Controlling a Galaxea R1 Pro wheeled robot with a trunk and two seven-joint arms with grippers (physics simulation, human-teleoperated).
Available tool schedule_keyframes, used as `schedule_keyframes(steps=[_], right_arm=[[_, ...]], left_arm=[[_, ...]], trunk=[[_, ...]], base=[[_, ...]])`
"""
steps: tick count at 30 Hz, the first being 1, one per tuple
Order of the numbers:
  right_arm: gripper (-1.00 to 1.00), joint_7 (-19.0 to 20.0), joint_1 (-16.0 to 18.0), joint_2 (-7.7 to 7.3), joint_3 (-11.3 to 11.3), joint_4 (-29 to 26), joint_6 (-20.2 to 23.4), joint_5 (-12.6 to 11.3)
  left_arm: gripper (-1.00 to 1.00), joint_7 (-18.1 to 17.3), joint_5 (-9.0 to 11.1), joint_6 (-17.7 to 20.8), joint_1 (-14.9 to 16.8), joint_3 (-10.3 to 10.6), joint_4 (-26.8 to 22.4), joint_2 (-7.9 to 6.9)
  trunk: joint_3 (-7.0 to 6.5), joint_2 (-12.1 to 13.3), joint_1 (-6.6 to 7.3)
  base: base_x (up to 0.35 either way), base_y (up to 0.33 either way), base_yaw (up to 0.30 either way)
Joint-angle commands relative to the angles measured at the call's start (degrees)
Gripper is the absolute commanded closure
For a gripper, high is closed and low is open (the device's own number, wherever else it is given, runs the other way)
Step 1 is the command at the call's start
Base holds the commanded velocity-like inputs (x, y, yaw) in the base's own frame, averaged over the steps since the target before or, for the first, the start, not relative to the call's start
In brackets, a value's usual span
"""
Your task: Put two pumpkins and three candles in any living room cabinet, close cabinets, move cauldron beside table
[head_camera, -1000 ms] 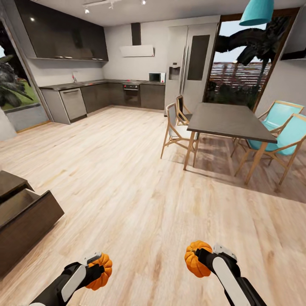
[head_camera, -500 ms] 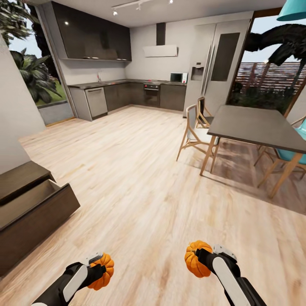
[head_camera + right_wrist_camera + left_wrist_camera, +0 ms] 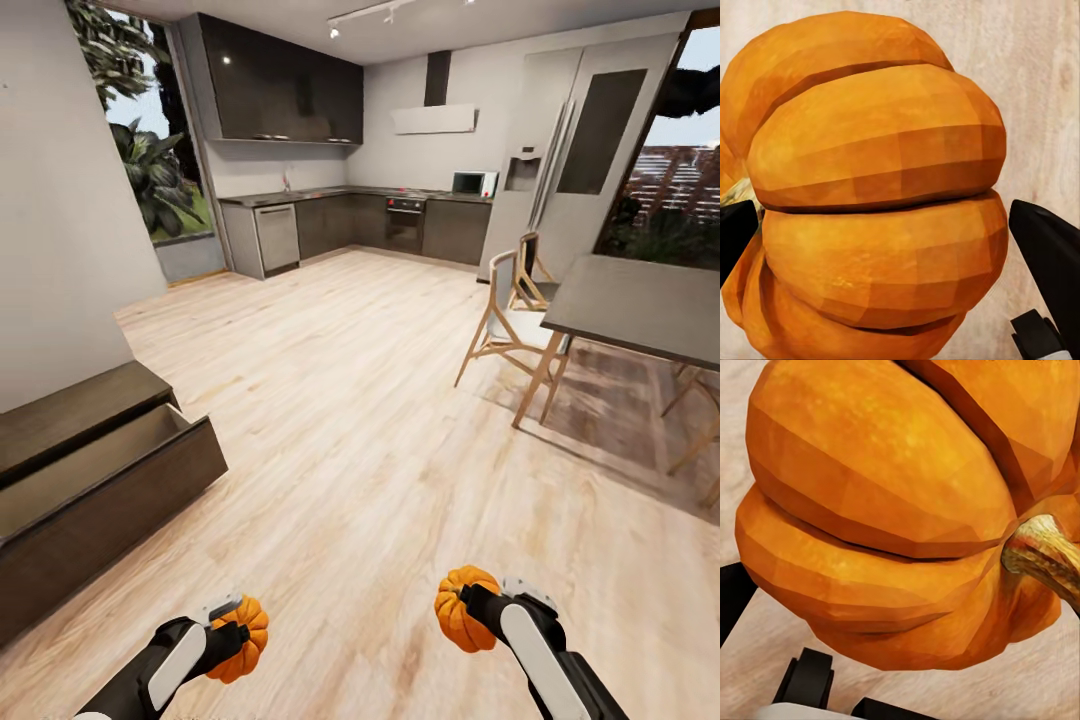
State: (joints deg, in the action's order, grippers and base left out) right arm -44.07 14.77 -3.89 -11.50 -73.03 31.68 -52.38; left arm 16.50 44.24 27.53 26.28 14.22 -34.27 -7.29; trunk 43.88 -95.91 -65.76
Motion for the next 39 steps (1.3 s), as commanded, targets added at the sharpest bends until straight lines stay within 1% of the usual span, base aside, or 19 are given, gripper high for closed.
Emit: schedule_keyframes(steps=[1, 9, 20, 29, 39], right_arm=[[1.00, 0.00, 0.00, 0.01, 0.00, -0.01, -0.04, 0.10], [1.00, 0.02, 0.04, 0.02, 0.05, -0.01, 0.05, 0.09], [1.00, -0.05, 0.07, 0.02, 0.00, -0.01, 0.05, 0.00], [1.00, -0.05, 0.04, 0.02, 0.01, -0.01, 0.05, 0.00], [1.00, -0.05, 0.08, 0.02, 0.01, -0.01, 0.05, 0.00]], left_arm=[[1.00, 0.12, -0.11, -0.03, 0.00, 0.02, -0.01, 0.00], [1.00, 0.12, -0.11, -0.02, 0.00, 0.02, -0.01, 0.00], [1.00, 0.12, -0.12, -0.02, 0.00, 0.02, -0.01, 0.00], [1.00, 0.12, -0.09, -0.02, 0.00, 0.02, -0.01, 0.00], [1.00, 0.12, -0.10, -0.02, 0.00, 0.02, -0.01, 0.00]], trunk=[[0.00, 0.00, 0.00], [0.00, 0.00, 0.00], [0.00, 0.00, 0.00], [0.00, 0.00, 0.00], [0.00, 0.00, 0.00]], base=[[0.163, -0.128, 0.292], [0.226, -0.181, 0.292], [0.136, -0.106, 0.292], [0.207, -0.190, 0.292], [0.053, -0.066, 0.292]])
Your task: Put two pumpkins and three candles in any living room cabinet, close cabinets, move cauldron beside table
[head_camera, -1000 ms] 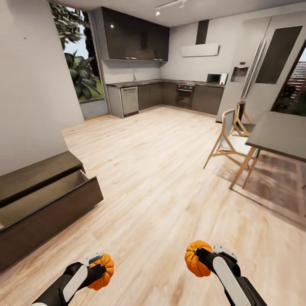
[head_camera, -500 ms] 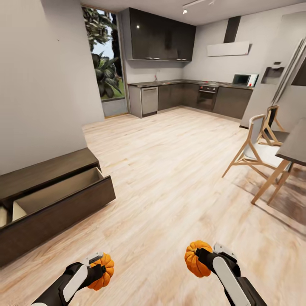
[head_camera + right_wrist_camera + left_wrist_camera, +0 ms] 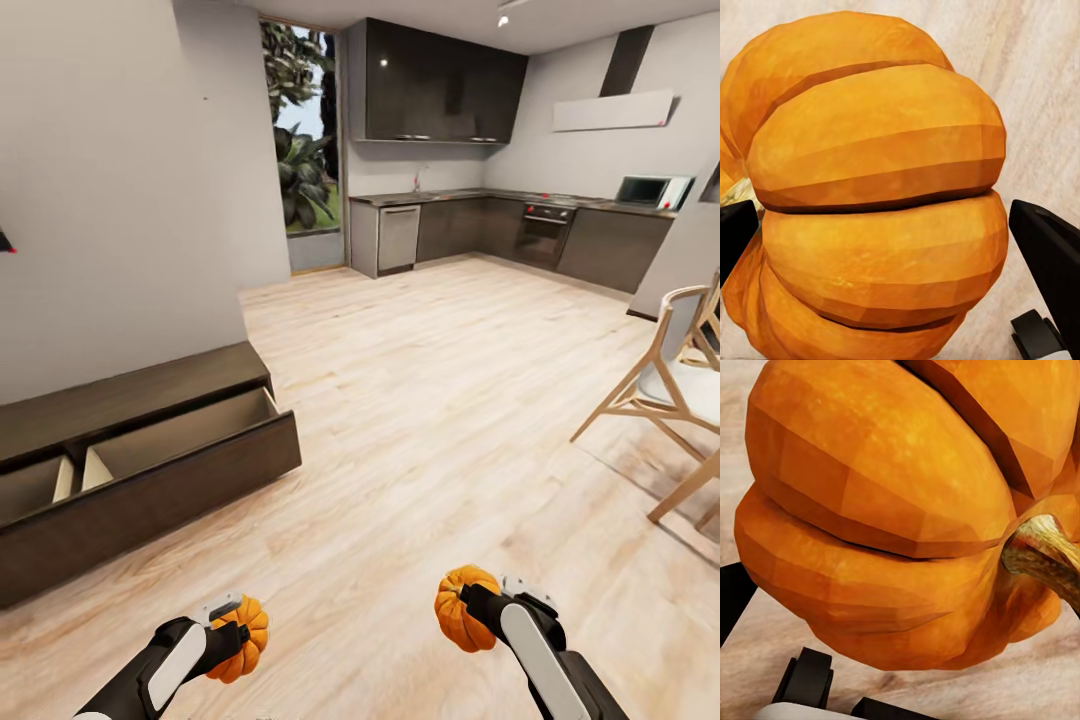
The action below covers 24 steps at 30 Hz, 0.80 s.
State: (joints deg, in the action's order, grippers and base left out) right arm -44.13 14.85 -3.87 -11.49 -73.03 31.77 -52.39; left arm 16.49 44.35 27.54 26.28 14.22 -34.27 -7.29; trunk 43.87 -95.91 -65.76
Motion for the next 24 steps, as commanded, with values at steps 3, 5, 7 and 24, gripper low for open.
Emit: schedule_keyframes(steps=[3, 5, 7, 24], right_arm=[[1.00, 0.01, -0.03, 0.00, -0.02, 0.00, -0.04, 0.01], [1.00, 0.01, -0.03, 0.00, -0.02, 0.00, -0.04, 0.01], [1.00, 0.01, -0.03, 0.00, -0.02, 0.00, -0.04, 0.01], [1.00, 0.01, -0.07, 0.09, -0.02, 0.00, -0.04, 0.01]], left_arm=[[1.00, 0.10, -0.20, -0.03, 0.00, 0.02, -0.01, 0.00], [1.00, 0.05, -0.18, -0.03, 0.00, 0.02, -0.01, 0.00], [1.00, 0.04, -0.16, -0.03, 0.00, -0.01, -0.01, 0.00], [1.00, 0.11, -0.14, 0.02, 0.00, -0.07, -0.01, 0.00]], trunk=[[0.00, 0.00, 0.00], [0.00, 0.00, 0.00], [0.00, 0.00, 0.00], [0.00, 0.00, 0.00]], base=[[0.001, -0.002, 0.292], [0.000, 0.000, 0.292], [0.000, 0.000, 0.292], [0.044, 0.000, 0.292]])
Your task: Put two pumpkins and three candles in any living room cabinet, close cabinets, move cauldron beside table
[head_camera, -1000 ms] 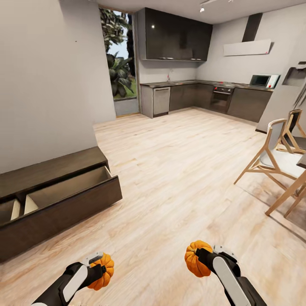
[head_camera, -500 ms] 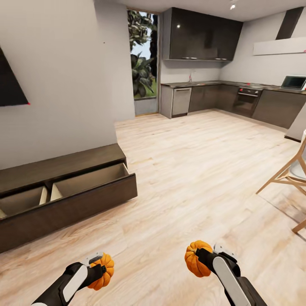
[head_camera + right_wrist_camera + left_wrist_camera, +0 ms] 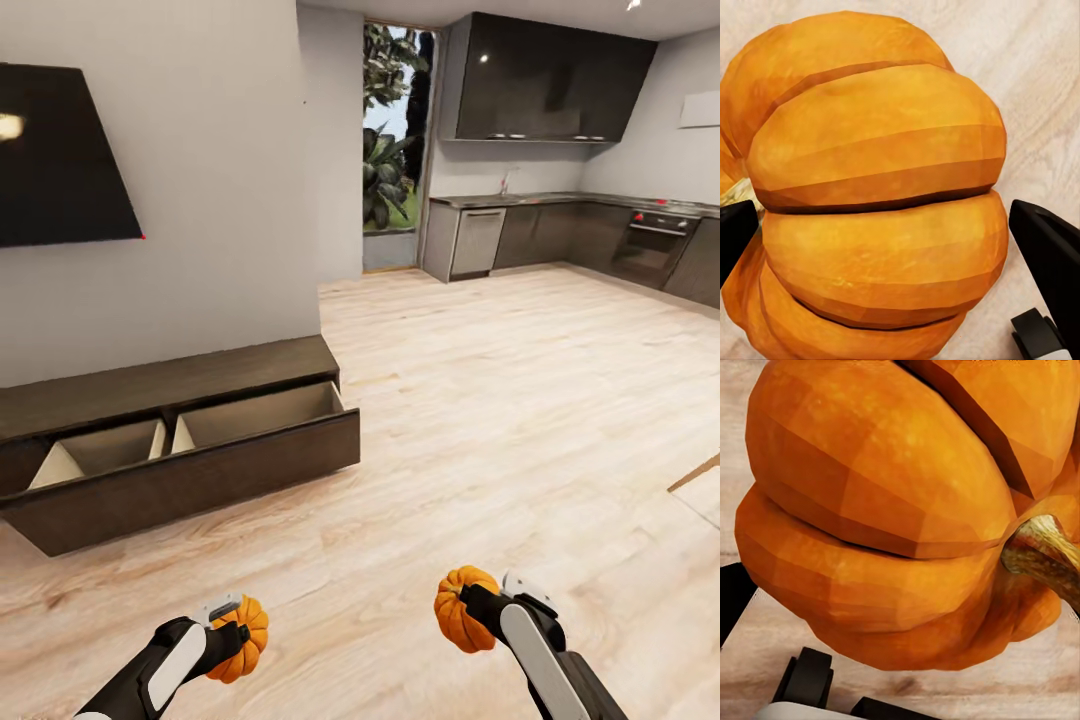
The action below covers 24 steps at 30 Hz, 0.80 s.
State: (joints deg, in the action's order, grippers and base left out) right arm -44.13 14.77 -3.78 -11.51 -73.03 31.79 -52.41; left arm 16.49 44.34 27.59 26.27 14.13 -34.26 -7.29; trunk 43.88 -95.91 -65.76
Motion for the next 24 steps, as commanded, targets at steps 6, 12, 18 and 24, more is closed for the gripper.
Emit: schedule_keyframes(steps=[6, 12, 18, 24], right_arm=[[1.00, 0.01, 0.05, 0.00, 0.00, -0.01, -0.06, 0.03], [1.00, 0.01, 0.04, 0.02, 0.00, -0.01, -0.06, 0.06], [1.00, 0.01, 0.06, 0.02, 0.00, -0.01, -0.06, 0.03], [1.00, 0.01, 0.03, -0.01, 0.00, -0.01, -0.06, 0.03]], left_arm=[[1.00, 0.07, -0.13, -0.06, 0.01, 0.02, -0.02, 0.00], [1.00, 0.04, -0.14, -0.07, 0.01, 0.02, -0.02, 0.00], [1.00, 0.07, -0.13, -0.08, 0.01, 0.02, -0.02, 0.00], [1.00, 0.07, -0.13, -0.19, 0.01, -0.05, -0.34, 0.00]], trunk=[[0.00, 0.00, 0.00], [0.00, 0.00, 0.00], [0.00, 0.00, 0.00], [0.00, 0.00, 0.00]], base=[[0.242, 0.000, 0.292], [0.088, 0.000, 0.292], [0.131, 0.000, 0.292], [0.006, 0.000, 0.252]])
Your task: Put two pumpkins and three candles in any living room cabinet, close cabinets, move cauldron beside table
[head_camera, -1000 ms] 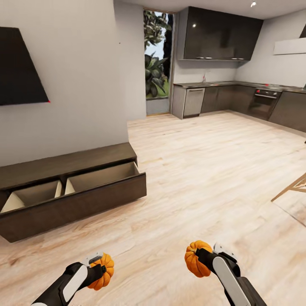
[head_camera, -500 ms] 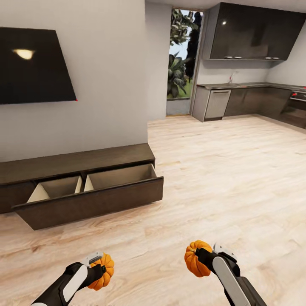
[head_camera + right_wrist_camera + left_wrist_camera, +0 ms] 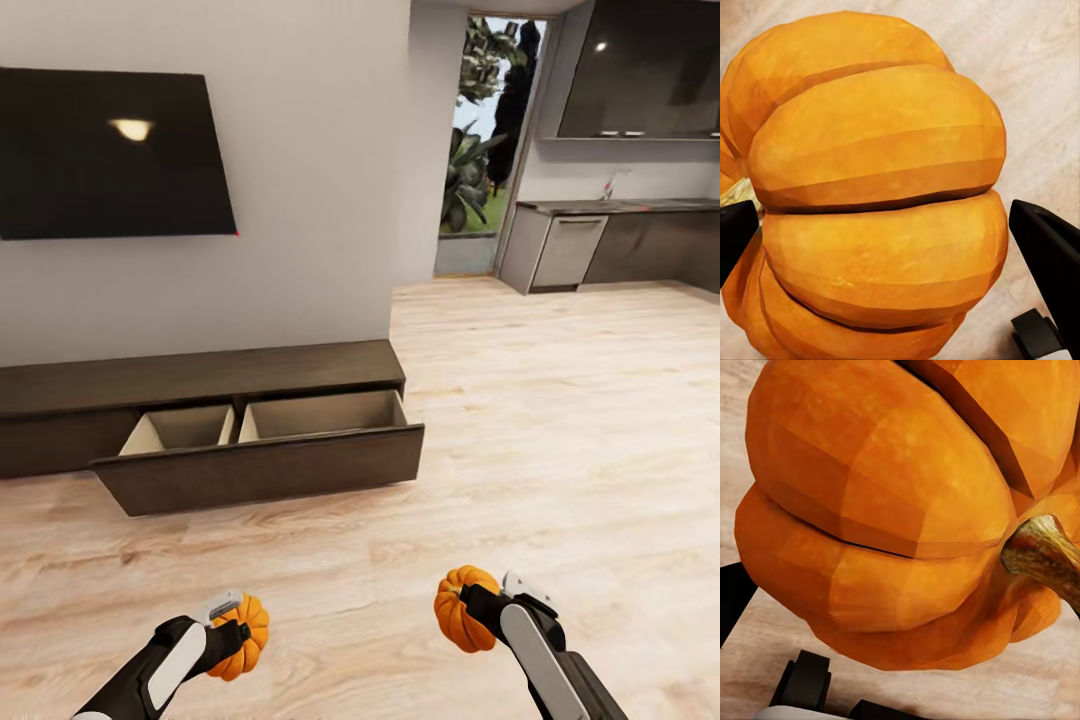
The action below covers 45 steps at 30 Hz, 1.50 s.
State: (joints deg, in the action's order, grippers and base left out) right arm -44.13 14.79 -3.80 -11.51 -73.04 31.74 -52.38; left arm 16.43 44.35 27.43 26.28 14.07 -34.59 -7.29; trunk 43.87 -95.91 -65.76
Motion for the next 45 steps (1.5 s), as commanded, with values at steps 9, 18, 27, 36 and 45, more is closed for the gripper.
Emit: schedule_keyframes(steps=[9, 18, 27, 36, 45], right_arm=[[1.00, 0.01, -0.03, -0.01, 0.00, 0.00, -0.02, 0.08], [1.00, 0.01, -0.03, -0.07, 0.00, -0.79, 0.07, 0.12], [1.00, 0.13, 0.41, 0.20, 0.09, -1.56, 4.57, 0.24], [1.00, 0.16, 0.41, 0.37, 0.09, -1.38, 4.76, 0.26], [1.00, 0.14, 0.41, 0.23, 0.09, -1.56, 4.78, 0.18]], left_arm=[[1.00, 0.20, -0.06, 0.52, 0.00, -0.09, -1.40, 0.00], [1.00, 0.27, -0.06, 0.77, 0.00, -0.23, -1.53, 0.00], [1.00, 0.27, -0.06, 0.78, 0.00, -0.27, -1.53, 0.00], [1.00, 0.27, -0.06, 0.74, 0.00, -0.30, -1.53, 0.00], [1.00, 0.27, 0.29, 2.42, 0.00, -0.31, -2.30, -0.10]], trunk=[[-1.44, 3.21, 1.76], [-3.05, 6.82, 3.73], [-4.67, 10.43, 5.71], [-6.28, 14.04, 7.69], [-7.90, 17.65, 9.66]], base=[[0.000, 0.000, 0.026], [0.000, 0.000, 0.000], [0.000, 0.000, 0.028], [0.000, 0.000, 0.266], [0.000, 0.000, 0.117]])
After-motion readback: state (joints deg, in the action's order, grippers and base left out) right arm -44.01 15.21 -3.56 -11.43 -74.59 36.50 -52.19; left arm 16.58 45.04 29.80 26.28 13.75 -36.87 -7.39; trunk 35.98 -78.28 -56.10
